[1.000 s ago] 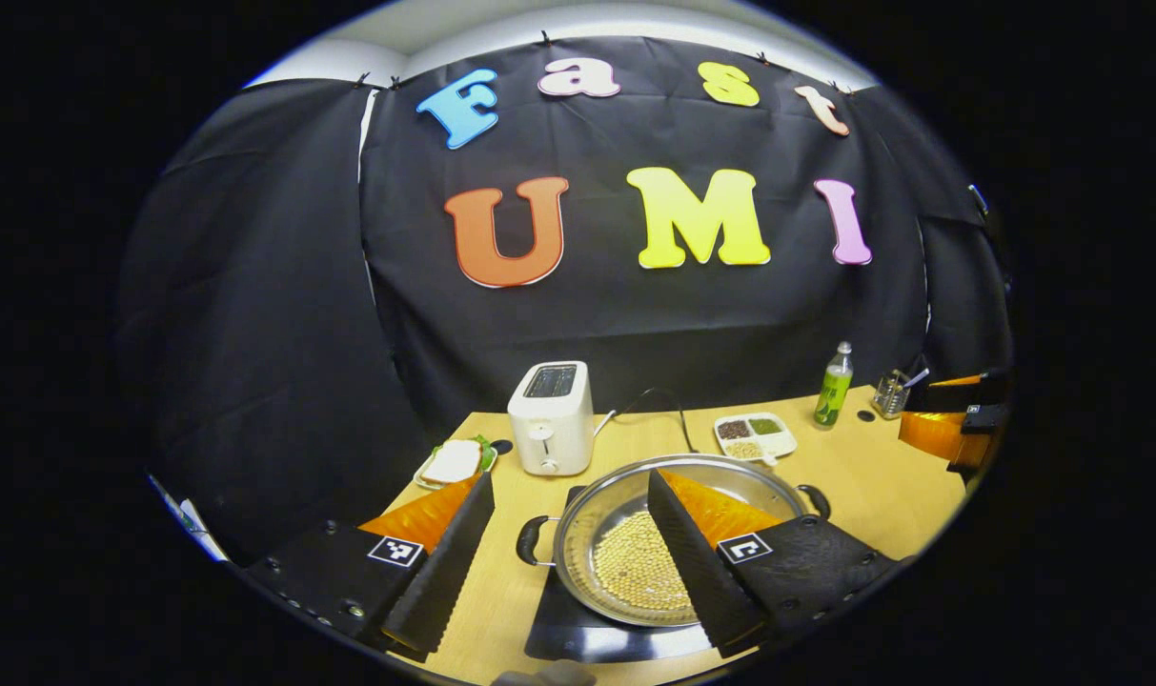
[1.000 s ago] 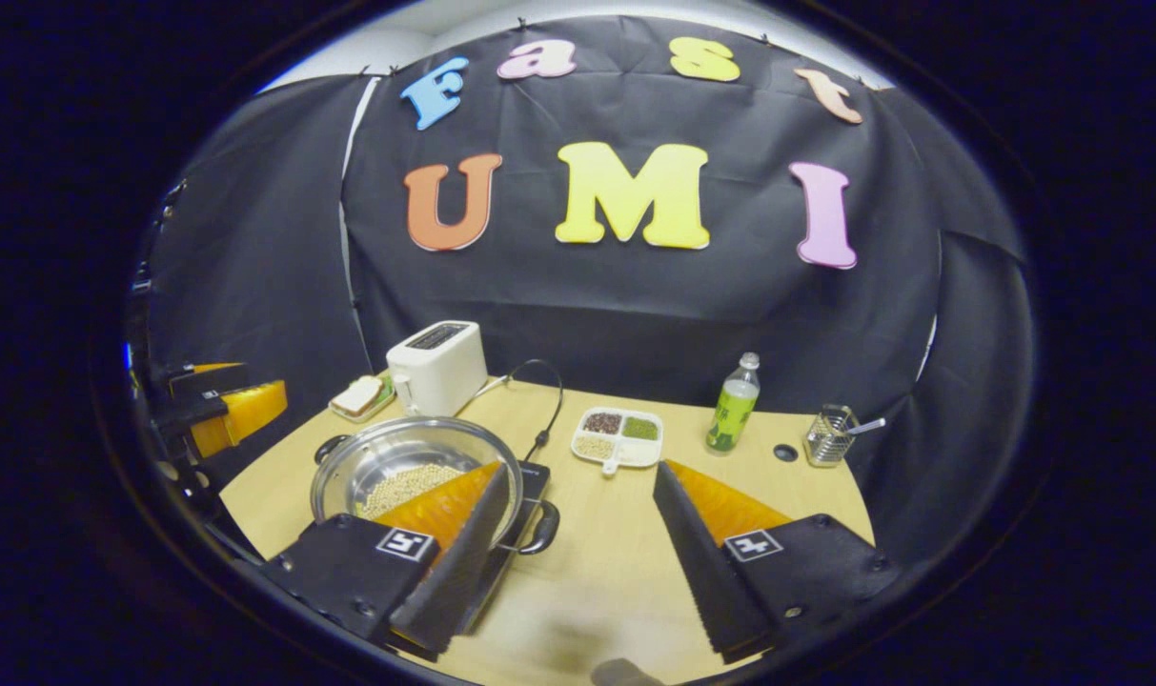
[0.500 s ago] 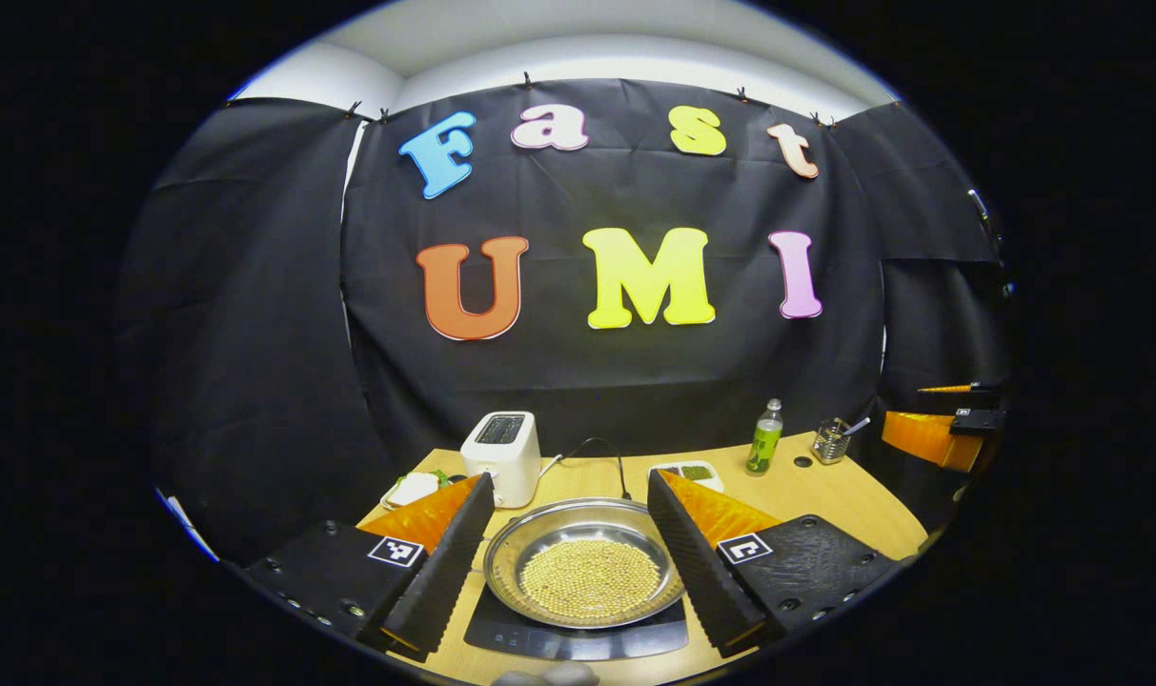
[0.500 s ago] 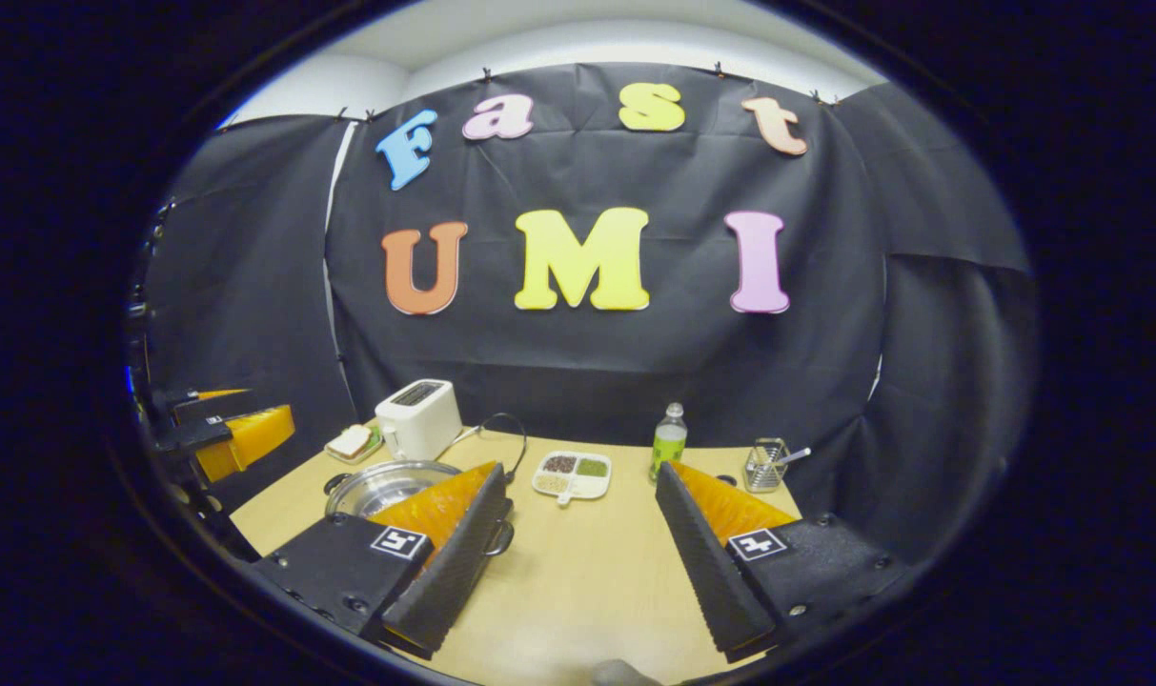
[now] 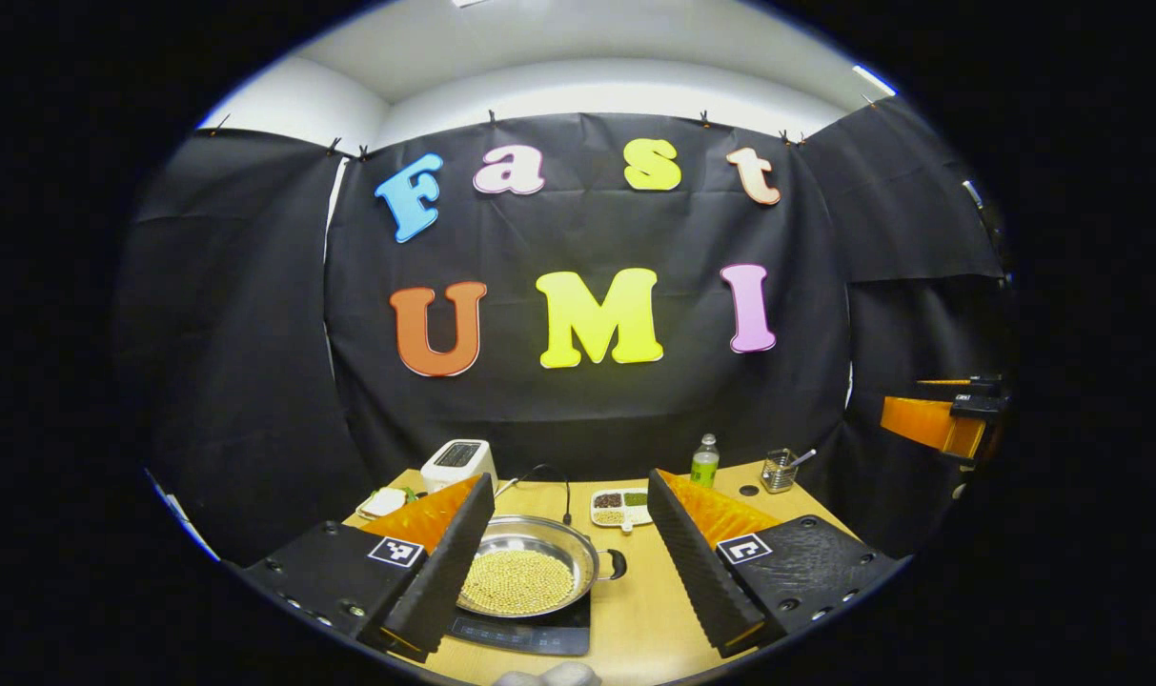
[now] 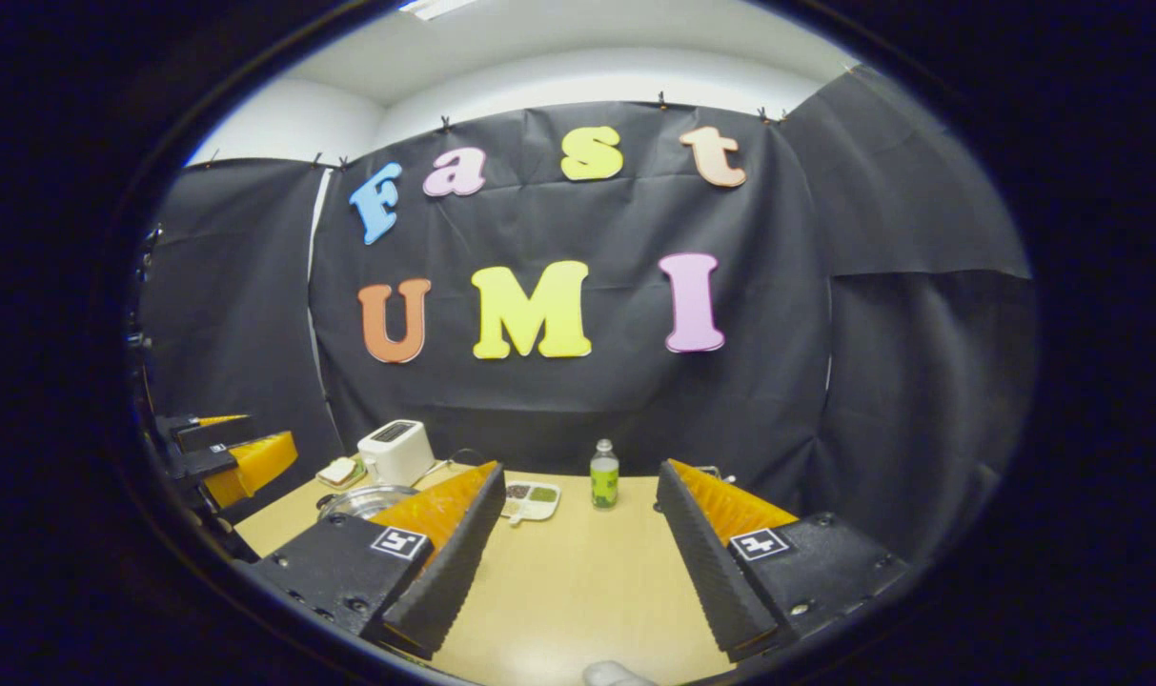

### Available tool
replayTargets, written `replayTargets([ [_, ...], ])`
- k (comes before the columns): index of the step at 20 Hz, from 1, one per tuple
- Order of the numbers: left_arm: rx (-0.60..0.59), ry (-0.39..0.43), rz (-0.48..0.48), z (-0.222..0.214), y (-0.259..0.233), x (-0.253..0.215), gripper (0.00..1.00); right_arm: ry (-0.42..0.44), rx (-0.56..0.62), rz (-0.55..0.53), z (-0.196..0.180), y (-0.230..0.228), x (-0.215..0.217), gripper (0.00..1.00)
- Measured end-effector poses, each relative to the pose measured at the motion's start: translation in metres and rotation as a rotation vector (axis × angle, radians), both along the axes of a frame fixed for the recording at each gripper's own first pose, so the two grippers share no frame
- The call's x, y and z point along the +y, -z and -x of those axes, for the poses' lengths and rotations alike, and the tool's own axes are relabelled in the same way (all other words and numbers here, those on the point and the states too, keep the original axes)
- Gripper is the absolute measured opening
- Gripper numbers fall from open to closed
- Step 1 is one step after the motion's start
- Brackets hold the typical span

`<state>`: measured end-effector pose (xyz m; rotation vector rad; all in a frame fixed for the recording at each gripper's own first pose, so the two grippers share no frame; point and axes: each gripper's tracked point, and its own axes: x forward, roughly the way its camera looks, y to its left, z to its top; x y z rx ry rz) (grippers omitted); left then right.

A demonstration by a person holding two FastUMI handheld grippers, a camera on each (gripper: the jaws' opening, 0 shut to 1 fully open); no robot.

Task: First push the handle of the pot to place it horizontally, then grasp the pot with both hands and set it on the induction cooktop.

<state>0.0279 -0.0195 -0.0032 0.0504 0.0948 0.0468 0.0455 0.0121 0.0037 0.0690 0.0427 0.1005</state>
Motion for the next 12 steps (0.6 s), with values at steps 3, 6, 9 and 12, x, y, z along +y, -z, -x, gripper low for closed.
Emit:
replayTargets([
  [3,-0.044,0.015,-0.004,0.016,-0.023,-0.036,0.96,0.033,-0.033,-0.012,0.018,-0.012,-0.042,1.0],
  [6,-0.089,0.022,-0.019,0.031,-0.046,-0.063,0.96,0.044,-0.056,-0.021,0.04,-0.019,-0.071,1.0],
  [9,-0.116,0.024,0.004,0.043,-0.06,-0.082,0.95,0.065,-0.083,-0.013,0.053,-0.028,-0.097,0.99],
  [12,-0.133,0.005,0.008,0.054,-0.069,-0.089,0.96,0.079,-0.123,0.014,0.065,-0.035,-0.112,1.0],
])
